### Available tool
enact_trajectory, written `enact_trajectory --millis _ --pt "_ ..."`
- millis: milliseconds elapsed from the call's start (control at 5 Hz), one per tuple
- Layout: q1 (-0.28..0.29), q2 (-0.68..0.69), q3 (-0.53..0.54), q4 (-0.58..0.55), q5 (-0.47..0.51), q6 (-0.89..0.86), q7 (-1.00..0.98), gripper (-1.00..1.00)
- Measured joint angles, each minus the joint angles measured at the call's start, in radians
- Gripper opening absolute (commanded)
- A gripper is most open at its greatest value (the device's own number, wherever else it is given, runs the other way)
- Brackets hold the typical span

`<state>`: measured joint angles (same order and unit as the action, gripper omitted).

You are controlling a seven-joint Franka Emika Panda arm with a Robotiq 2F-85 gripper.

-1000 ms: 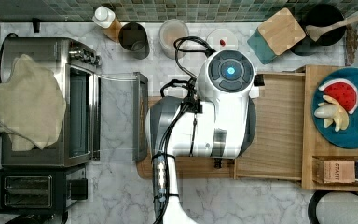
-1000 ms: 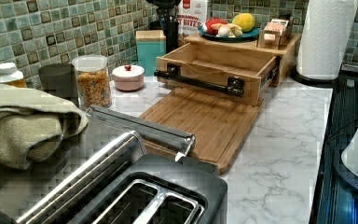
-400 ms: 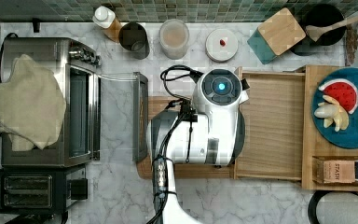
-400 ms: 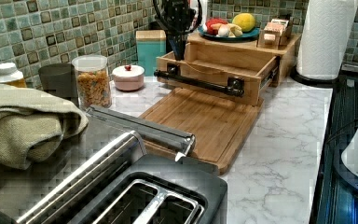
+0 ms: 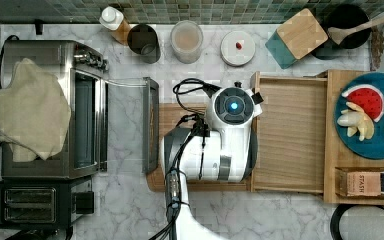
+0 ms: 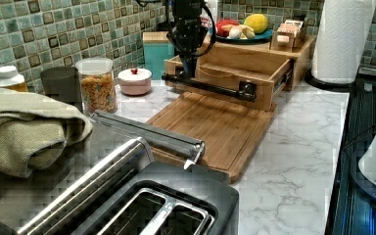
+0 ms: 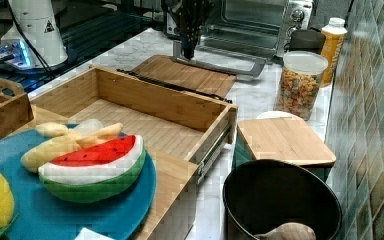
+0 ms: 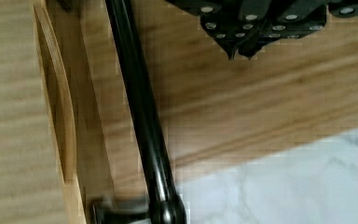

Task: Close the drawer.

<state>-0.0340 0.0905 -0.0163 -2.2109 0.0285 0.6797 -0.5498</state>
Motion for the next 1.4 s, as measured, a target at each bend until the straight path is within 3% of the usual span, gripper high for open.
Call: enact_trajectory --millis 800,1400 --pt "0.002 0.108 -0.001 -0.086 0.0 0.162 -0.004 -1.0" --pt "-0.017 0.094 -0.008 -0.146 -0.024 0.243 -0.103 -1.0"
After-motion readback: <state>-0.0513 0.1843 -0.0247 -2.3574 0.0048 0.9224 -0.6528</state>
